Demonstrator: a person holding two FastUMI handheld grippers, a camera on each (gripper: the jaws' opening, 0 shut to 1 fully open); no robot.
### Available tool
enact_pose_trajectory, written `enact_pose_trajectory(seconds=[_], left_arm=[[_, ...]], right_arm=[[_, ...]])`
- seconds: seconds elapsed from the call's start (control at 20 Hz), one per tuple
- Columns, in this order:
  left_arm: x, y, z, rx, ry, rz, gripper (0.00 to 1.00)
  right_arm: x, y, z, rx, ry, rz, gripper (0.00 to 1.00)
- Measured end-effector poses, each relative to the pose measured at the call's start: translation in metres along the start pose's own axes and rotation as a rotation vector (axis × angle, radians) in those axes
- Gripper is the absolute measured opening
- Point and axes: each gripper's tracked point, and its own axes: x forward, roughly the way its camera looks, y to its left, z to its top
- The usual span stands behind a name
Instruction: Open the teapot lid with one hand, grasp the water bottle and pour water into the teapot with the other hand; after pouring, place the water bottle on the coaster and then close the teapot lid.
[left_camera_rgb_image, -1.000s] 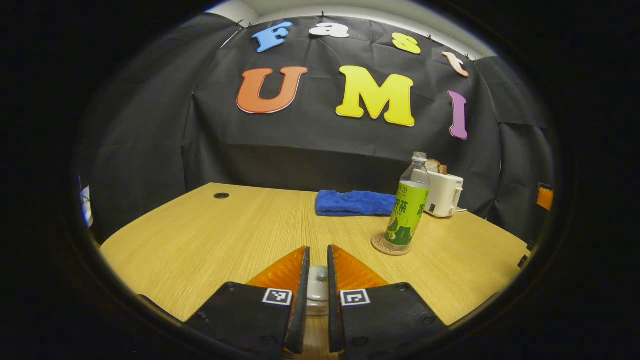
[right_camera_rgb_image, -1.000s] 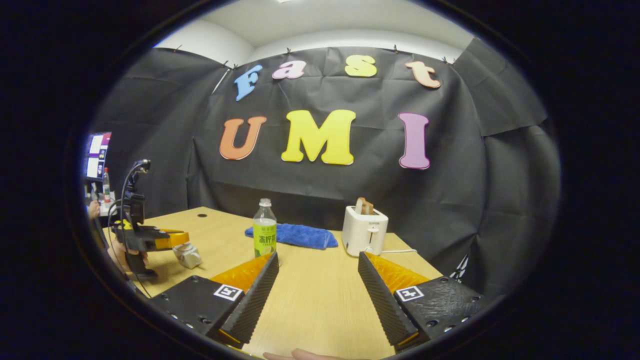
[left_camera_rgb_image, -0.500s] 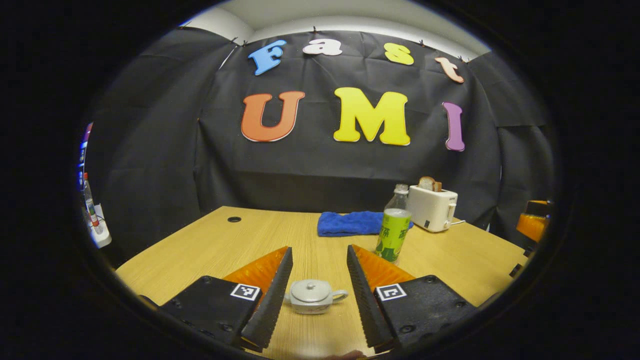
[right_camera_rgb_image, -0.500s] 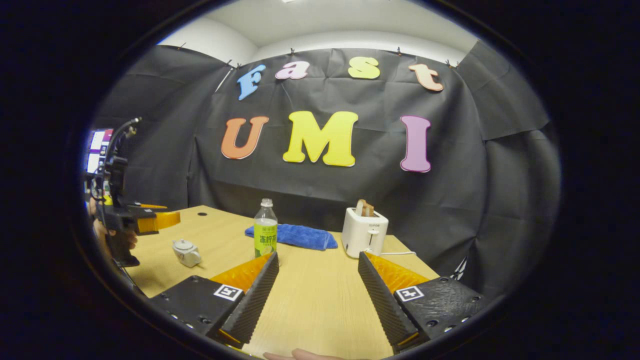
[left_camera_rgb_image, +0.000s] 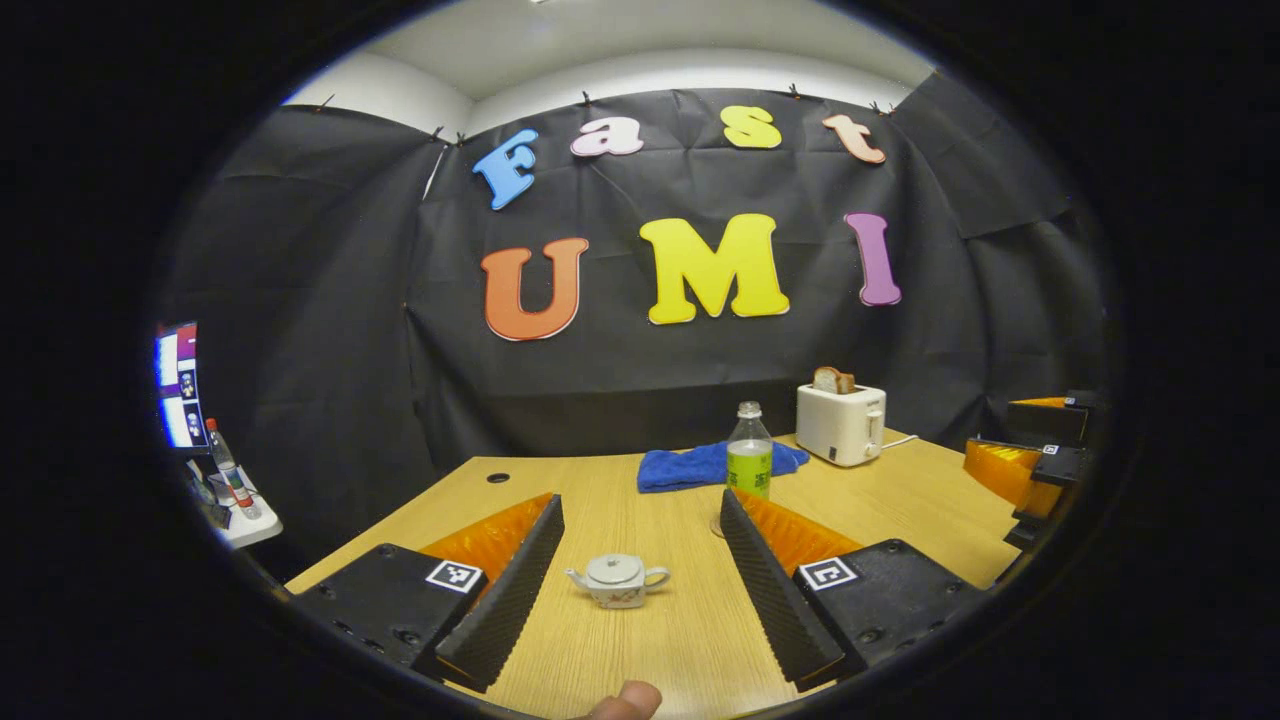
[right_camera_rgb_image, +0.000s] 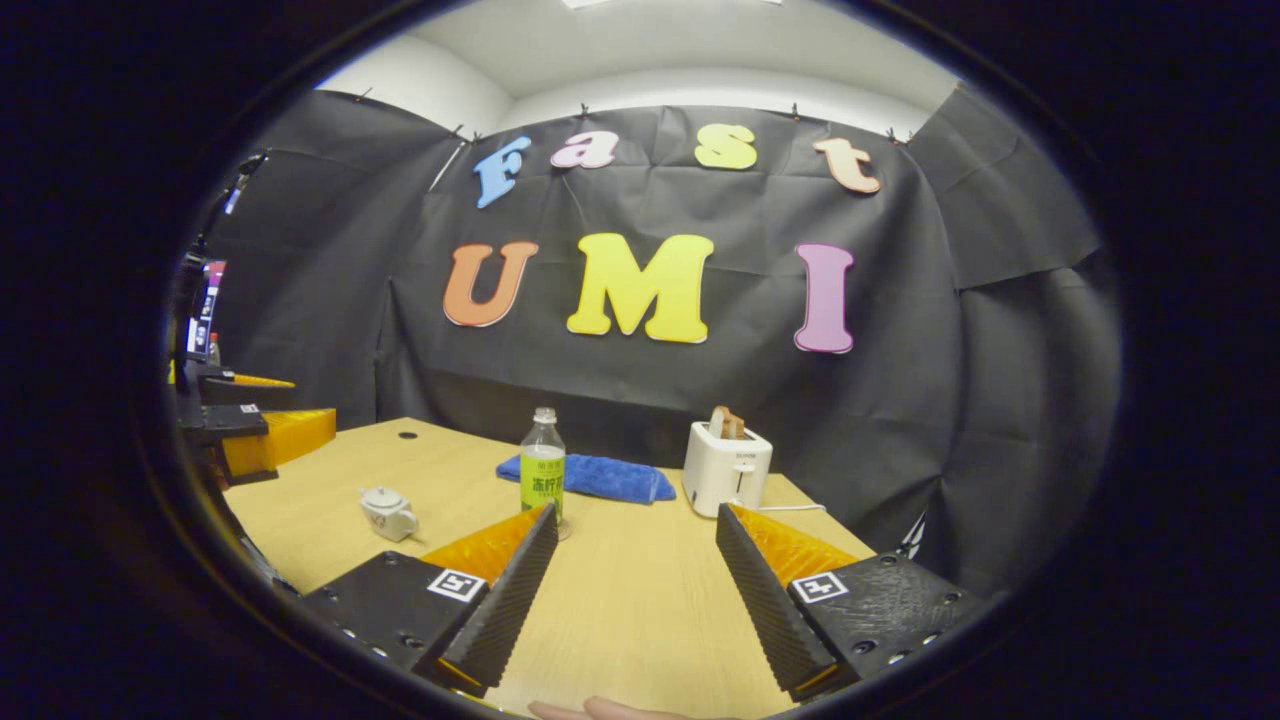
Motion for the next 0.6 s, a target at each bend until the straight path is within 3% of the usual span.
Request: enact_pose_trajectory(seconds=[0.25, 0.6], left_arm=[[-0.015, -0.022, -0.004, -0.011, 0.031, -0.093, 0.97], [-0.015, -0.008, -0.003, -0.019, 0.028, -0.043, 1.00]], right_arm=[[-0.015, -0.003, 0.001, -0.003, -0.017, -0.017, 0.95], [-0.006, -0.005, -0.012, 0.064, 0.030, -0.017, 0.95]])
